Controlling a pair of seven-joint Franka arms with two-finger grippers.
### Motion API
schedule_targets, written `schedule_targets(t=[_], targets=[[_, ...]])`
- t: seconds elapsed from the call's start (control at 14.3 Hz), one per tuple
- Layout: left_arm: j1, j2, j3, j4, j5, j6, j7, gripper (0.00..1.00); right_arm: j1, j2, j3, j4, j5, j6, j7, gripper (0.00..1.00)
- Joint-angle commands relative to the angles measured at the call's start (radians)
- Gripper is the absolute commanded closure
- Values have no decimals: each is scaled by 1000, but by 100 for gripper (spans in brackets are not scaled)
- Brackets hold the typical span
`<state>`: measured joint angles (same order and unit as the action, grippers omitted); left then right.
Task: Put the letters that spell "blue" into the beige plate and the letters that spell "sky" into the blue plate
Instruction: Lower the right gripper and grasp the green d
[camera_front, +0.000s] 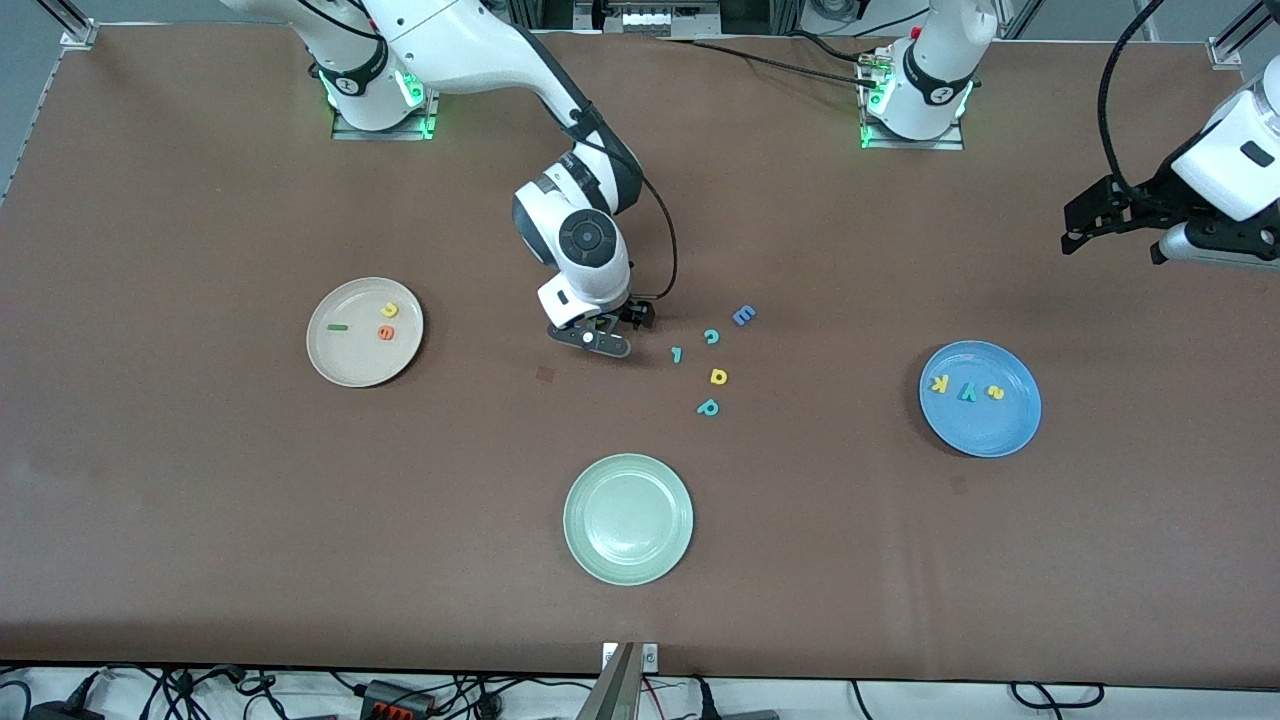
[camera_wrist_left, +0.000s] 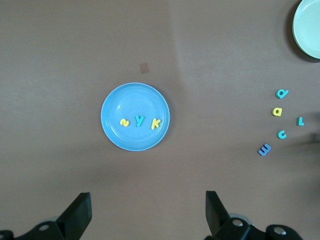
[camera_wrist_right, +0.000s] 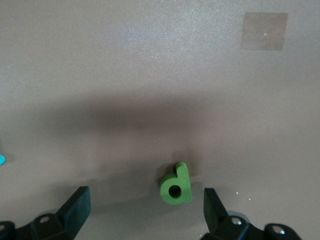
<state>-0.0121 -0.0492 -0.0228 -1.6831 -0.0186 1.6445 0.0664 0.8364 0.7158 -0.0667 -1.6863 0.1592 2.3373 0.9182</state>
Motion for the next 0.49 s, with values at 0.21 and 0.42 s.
schedule_targets(t=[0.21, 0.42], targets=[[-2, 15, -5, 37, -4, -31, 13, 0, 4, 2, -10, 8, 19, -12, -2, 13], [-2, 18, -6, 45, -3, -28, -11, 0, 4, 2, -9, 2, 19, -13, -7, 27]])
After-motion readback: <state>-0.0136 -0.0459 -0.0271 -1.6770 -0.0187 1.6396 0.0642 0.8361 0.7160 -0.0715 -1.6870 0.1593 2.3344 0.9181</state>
